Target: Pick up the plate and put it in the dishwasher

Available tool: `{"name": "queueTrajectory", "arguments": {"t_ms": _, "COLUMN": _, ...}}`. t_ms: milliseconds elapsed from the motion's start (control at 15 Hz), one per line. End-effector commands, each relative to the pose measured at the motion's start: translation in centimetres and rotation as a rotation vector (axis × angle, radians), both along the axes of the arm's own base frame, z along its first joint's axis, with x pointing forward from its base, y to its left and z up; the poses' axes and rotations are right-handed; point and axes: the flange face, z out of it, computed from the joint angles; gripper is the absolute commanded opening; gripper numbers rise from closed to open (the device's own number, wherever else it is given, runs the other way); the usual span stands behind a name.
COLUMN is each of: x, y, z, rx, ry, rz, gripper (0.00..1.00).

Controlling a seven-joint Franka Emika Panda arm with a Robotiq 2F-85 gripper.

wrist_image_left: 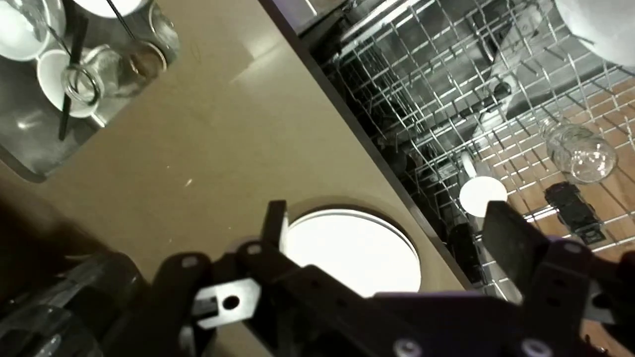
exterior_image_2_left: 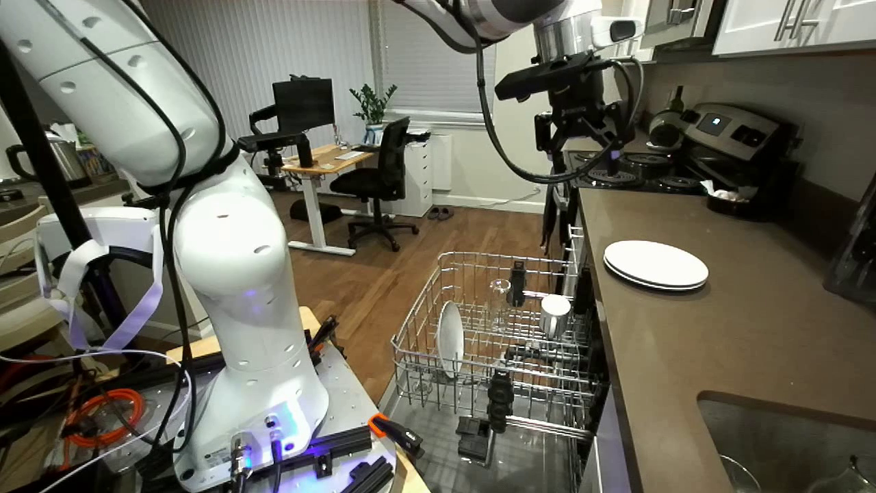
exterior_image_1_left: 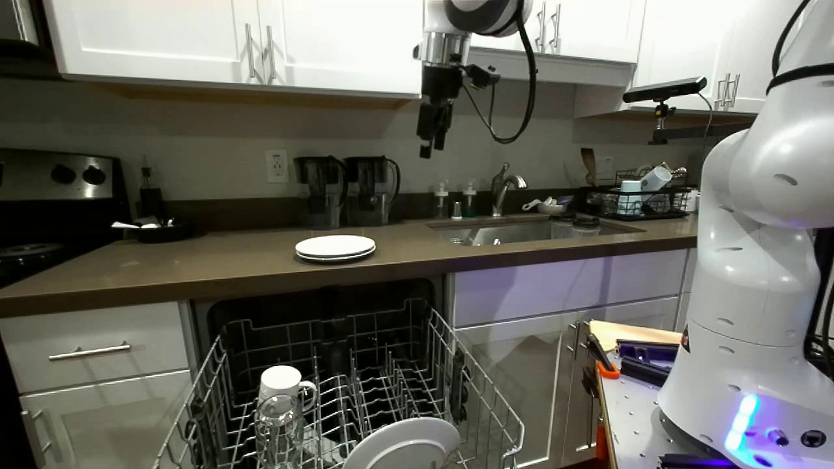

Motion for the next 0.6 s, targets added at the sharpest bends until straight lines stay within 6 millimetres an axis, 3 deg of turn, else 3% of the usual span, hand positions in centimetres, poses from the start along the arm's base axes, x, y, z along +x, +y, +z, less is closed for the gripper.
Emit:
{"name": "queueTrajectory", "arguments": {"t_ms": 0, "x": 6.5, "y": 4.7, "z": -1.0, "rx": -0.083, "ry": -0.055, "rz": 0.017, "gripper": 1.0}}
{"name": "queueTrajectory", "arguments": {"t_ms": 267, "x": 11.8, "y": 8.9, "z": -2.8, "rx": -0.224, "ry": -0.089, "rz": 0.029, "gripper": 1.0}}
{"name": "queueTrajectory", "arguments": {"t_ms": 533, "x": 15.4, "y": 10.0, "z": -5.5, "rx": -0.358, "ry": -0.081, "rz": 0.026, "gripper": 1.0}}
